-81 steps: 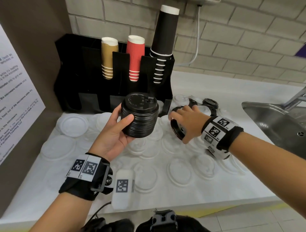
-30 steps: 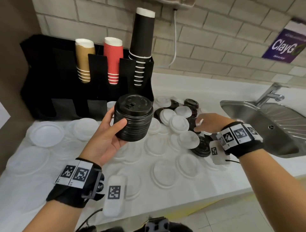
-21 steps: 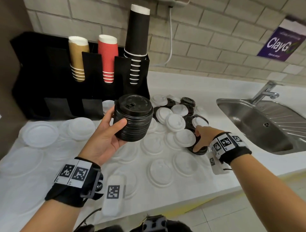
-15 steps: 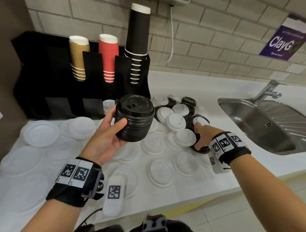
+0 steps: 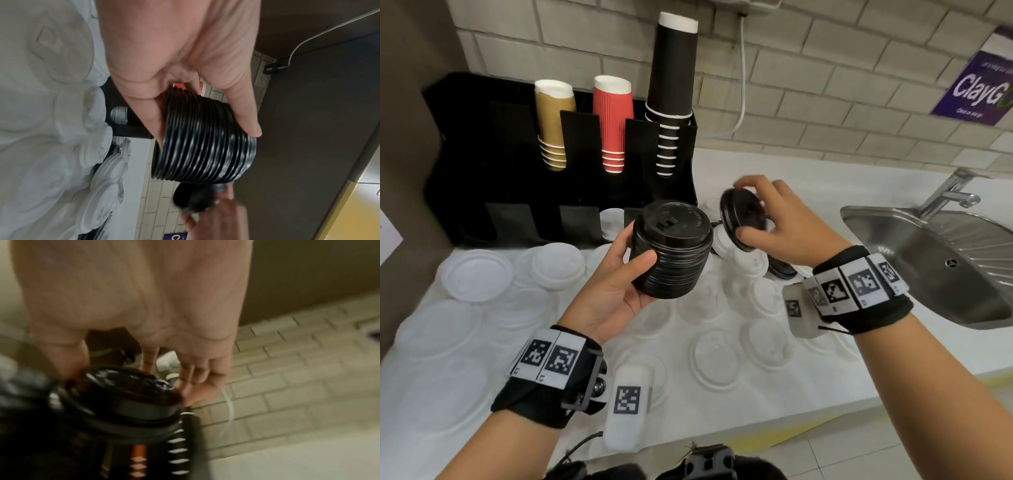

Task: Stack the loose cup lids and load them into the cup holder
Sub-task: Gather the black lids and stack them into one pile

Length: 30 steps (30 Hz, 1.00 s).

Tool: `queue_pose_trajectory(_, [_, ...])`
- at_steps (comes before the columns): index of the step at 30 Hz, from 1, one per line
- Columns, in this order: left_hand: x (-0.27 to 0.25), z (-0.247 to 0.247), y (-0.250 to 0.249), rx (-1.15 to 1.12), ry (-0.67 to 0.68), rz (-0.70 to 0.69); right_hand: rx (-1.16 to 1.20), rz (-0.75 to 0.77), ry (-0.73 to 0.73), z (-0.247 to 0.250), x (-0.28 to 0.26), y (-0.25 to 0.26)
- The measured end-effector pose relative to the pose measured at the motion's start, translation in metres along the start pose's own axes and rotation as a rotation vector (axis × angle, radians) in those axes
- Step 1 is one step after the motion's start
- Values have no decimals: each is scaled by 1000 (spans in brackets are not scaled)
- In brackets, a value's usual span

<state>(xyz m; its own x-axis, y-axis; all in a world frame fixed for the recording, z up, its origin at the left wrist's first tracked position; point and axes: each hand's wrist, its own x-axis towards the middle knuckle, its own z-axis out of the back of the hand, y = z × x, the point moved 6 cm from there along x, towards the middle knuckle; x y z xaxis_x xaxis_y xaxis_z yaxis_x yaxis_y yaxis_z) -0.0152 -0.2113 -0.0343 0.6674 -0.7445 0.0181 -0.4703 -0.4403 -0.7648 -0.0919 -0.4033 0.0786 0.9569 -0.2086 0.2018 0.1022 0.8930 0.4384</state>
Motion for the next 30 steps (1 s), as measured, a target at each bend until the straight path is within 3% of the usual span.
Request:
queue_pose_trajectory(3, [1,-3,0,18,8,9,334,148,32,1,1,34])
queue_pose_trajectory(8, [2,-5,1,76,15,14,328,297,105,-8,5,61])
queue_pose_trajectory(16, [2,-5,2,105,30,16,314,283,172,-19,12,67])
queue_pose_trajectory(30, [2,-4,1,60,19,14,313,299,133,-19,12,70])
